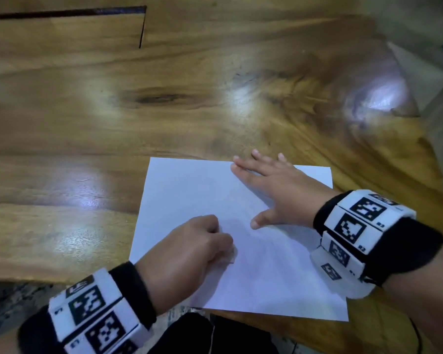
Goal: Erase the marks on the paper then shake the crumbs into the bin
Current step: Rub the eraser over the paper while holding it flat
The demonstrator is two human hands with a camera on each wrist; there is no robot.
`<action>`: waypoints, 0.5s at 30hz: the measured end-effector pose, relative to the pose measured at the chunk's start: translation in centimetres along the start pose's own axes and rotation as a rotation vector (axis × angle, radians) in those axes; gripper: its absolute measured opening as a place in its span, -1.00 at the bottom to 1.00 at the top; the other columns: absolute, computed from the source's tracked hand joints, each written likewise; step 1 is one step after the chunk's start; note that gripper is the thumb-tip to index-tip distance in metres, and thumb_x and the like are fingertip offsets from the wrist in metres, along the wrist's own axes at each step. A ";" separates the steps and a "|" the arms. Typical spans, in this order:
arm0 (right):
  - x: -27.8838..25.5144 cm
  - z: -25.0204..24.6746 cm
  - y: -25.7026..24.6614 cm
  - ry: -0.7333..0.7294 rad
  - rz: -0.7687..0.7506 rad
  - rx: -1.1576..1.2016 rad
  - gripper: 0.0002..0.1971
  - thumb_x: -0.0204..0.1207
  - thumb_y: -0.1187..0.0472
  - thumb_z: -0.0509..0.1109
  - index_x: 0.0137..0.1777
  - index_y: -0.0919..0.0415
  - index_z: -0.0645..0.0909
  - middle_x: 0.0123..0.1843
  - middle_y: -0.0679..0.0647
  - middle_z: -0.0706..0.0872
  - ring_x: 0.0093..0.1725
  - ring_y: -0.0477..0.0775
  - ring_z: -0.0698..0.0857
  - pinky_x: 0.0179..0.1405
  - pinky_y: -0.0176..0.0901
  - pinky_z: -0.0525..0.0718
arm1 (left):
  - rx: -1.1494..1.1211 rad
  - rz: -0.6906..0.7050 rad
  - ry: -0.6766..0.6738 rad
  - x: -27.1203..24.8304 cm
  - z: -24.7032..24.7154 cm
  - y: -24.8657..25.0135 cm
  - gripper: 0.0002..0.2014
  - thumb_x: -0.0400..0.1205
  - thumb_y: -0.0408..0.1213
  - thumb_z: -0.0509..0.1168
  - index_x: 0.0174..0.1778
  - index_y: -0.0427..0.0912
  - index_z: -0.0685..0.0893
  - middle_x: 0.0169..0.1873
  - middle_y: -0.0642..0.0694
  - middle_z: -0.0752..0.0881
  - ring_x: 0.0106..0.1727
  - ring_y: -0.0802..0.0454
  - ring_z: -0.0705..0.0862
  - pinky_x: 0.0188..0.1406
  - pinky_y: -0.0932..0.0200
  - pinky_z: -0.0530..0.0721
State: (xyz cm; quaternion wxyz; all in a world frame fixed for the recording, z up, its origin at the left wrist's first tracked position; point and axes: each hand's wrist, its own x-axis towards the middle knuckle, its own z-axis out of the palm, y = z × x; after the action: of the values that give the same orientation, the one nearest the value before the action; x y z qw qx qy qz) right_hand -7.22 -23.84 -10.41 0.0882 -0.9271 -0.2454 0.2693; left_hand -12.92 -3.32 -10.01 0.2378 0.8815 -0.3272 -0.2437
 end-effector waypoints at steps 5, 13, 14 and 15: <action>-1.9 -0.8 3.2 -0.009 0.039 0.039 -0.03 0.38 -0.11 0.45 0.56 -0.24 -0.22 0.64 -0.24 -0.29 0.59 -0.13 -0.39 0.52 -0.11 -0.38 | -0.022 -0.072 0.016 -0.1 0.3 0.1 -0.88 0.48 -0.20 0.19 -0.22 -0.04 0.64 -0.26 0.04 0.53 -0.27 0.10 0.57 -0.26 0.12 0.60; -2.8 -0.5 4.3 -0.013 0.022 0.065 -0.09 0.41 -0.11 0.41 0.48 -0.29 -0.27 0.50 -0.39 -0.33 0.48 -0.26 -0.44 0.48 -0.14 -0.41 | -0.065 -0.172 0.087 5.9 -4.5 0.0 -0.91 0.38 -0.39 0.41 -0.28 -0.11 0.75 -0.45 0.00 0.72 -0.39 0.16 0.60 -0.43 0.54 0.37; -2.8 -0.5 4.3 -0.015 0.026 0.062 -0.09 0.41 -0.12 0.41 0.50 -0.29 -0.25 0.50 -0.39 -0.33 0.49 -0.25 -0.43 0.49 -0.13 -0.40 | -0.065 -0.200 0.156 7.3 -5.2 0.0 -0.87 0.40 -0.42 0.37 -0.23 -0.13 0.76 -0.38 -0.09 0.76 -0.35 0.06 0.61 -0.47 0.52 0.35; -2.8 -0.5 4.3 -0.017 0.029 0.062 -0.09 0.41 -0.12 0.41 0.51 -0.28 -0.23 0.49 -0.40 -0.32 0.52 -0.22 -0.42 0.49 -0.13 -0.40 | -0.070 -0.219 0.201 8.6 -5.7 0.1 -0.86 0.41 -0.42 0.36 -0.19 -0.15 0.75 -0.36 -0.13 0.76 -0.34 0.00 0.60 -0.48 0.47 0.35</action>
State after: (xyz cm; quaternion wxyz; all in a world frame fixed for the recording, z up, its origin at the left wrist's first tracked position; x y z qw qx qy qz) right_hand -7.20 -28.97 -9.96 0.1111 -0.9250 -0.2243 0.2858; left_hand -3.91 -7.83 -7.94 0.2720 0.9230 -0.1950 -0.1899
